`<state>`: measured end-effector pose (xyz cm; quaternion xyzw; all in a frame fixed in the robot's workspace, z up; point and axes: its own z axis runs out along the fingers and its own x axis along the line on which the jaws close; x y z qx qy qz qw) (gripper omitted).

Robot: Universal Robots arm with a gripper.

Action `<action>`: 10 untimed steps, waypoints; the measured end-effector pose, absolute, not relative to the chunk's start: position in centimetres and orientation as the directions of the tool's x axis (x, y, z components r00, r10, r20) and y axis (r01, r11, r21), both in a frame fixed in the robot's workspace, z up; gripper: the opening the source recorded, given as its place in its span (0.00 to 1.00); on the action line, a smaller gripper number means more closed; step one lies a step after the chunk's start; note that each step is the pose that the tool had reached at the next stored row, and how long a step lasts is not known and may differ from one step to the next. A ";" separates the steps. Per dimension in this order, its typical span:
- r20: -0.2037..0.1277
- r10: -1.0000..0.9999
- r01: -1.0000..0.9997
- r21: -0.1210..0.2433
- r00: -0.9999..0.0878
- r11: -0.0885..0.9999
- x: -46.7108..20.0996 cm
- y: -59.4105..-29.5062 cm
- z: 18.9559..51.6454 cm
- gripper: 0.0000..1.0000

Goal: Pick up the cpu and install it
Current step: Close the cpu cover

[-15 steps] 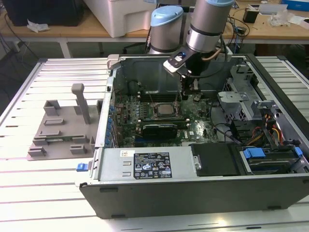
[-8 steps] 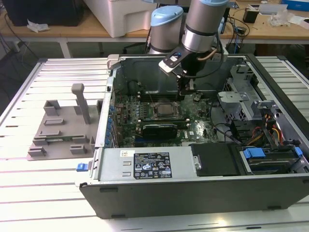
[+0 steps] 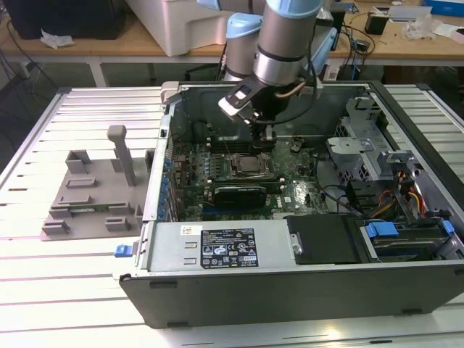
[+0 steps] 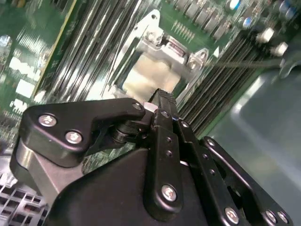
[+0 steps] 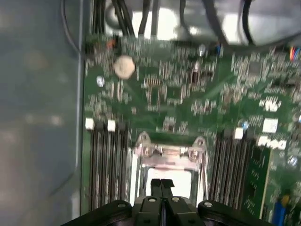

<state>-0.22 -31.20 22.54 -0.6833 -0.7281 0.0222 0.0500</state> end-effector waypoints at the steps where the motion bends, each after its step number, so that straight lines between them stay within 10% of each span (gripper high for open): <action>1: 0.043 0.997 0.993 -0.101 -0.061 0.065 -0.8 -31.2 22.3 0.11; 10: 0.043 0.997 0.993 -0.101 -0.061 0.065 -3.9 -31.4 21.0 0.11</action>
